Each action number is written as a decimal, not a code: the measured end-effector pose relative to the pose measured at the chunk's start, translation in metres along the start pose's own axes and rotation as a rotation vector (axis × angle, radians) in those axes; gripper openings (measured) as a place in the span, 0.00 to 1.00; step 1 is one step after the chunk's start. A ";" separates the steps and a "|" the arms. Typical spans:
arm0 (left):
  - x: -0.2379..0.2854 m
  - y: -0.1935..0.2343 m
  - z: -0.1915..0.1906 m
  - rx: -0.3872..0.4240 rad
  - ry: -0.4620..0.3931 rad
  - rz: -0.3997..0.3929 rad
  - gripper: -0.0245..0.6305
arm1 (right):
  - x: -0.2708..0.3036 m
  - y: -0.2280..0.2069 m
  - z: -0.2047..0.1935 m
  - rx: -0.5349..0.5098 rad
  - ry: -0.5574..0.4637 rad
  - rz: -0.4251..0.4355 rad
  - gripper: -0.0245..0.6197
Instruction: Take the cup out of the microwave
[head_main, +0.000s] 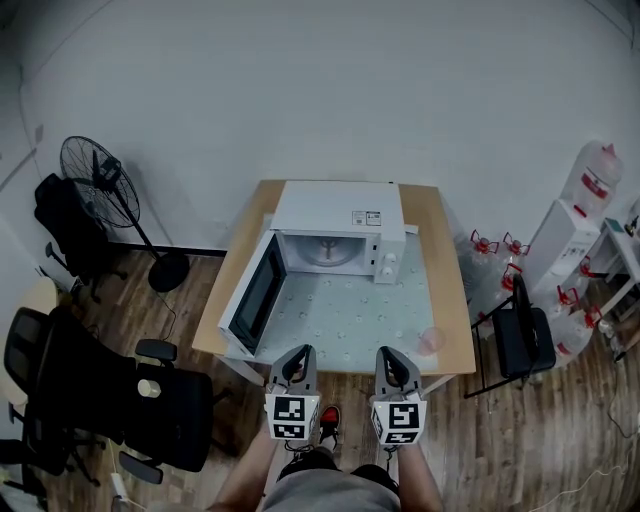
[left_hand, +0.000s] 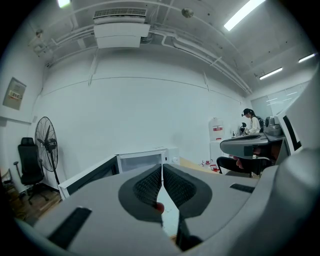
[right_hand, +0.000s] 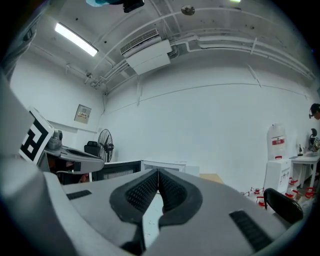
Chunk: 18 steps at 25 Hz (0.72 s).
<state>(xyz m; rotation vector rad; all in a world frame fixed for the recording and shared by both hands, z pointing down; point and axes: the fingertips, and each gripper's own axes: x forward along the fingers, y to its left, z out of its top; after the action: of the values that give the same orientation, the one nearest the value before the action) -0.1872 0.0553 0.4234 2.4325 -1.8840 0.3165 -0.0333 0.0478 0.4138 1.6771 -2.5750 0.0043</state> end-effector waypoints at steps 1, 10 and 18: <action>0.000 -0.001 0.001 0.000 0.000 -0.001 0.08 | 0.000 0.000 0.000 -0.001 0.000 -0.002 0.07; 0.001 -0.003 0.004 0.006 -0.002 -0.011 0.08 | 0.000 -0.003 0.000 -0.001 0.001 -0.011 0.07; 0.000 -0.003 0.000 0.002 0.005 -0.017 0.08 | -0.001 -0.002 0.000 0.001 0.004 -0.015 0.07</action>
<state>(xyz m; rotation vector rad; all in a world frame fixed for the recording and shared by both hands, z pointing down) -0.1840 0.0564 0.4233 2.4455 -1.8605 0.3226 -0.0310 0.0482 0.4140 1.6955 -2.5596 0.0078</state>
